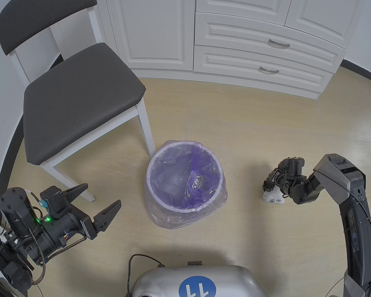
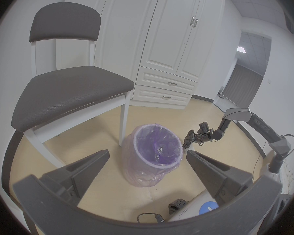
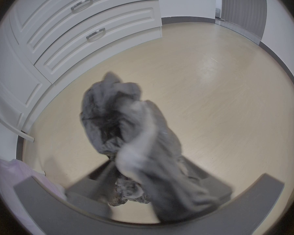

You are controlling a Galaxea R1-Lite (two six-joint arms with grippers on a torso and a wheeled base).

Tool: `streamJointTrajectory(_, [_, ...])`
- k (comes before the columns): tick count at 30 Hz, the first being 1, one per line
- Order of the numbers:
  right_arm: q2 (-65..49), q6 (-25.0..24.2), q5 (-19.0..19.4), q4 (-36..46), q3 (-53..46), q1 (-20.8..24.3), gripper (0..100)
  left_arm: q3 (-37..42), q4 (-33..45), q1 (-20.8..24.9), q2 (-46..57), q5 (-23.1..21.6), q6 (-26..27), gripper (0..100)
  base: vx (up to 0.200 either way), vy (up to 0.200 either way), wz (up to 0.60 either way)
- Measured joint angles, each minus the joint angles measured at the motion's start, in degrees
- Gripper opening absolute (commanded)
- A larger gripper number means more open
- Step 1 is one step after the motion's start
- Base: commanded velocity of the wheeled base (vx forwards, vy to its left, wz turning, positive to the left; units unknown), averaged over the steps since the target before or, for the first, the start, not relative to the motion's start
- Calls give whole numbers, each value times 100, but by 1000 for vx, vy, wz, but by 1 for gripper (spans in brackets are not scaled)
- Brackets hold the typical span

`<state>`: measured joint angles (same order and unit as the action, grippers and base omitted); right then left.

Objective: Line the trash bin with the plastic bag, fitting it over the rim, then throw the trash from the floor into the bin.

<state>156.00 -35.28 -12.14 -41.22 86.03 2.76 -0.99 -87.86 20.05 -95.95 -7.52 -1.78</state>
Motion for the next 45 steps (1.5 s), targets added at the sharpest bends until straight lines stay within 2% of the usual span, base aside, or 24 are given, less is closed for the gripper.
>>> streamJointTrajectory(15, [-324, -152, 158, 35, -296, -150, 0, -2, -2, 105, 28, 169, 61, 100, 0, 0, 0])
streamJointTrajectory(28, [-2370, -108, 514, 290, -1508, 22, 0, -2, -2, 105, 85, 277, 69, 100, 0, 0, 0])
streamJointTrajectory(35, [-3704, -123, 514, 514, -2065, 490, 0, 0, -2, 78, 179, 323, 306, 100, 0, 0, 0])
streamJointTrajectory(42, [-4586, -7, 569, 638, -2135, 1362, 0, 0, -2, 52, 295, 343, 385, 100, 0, 0, 0])
streamJointTrajectory(45, [-4798, 189, 758, 646, -1880, 1797, 0, 0, 0, 48, 318, 345, 424, 100, 0, 0, 0])
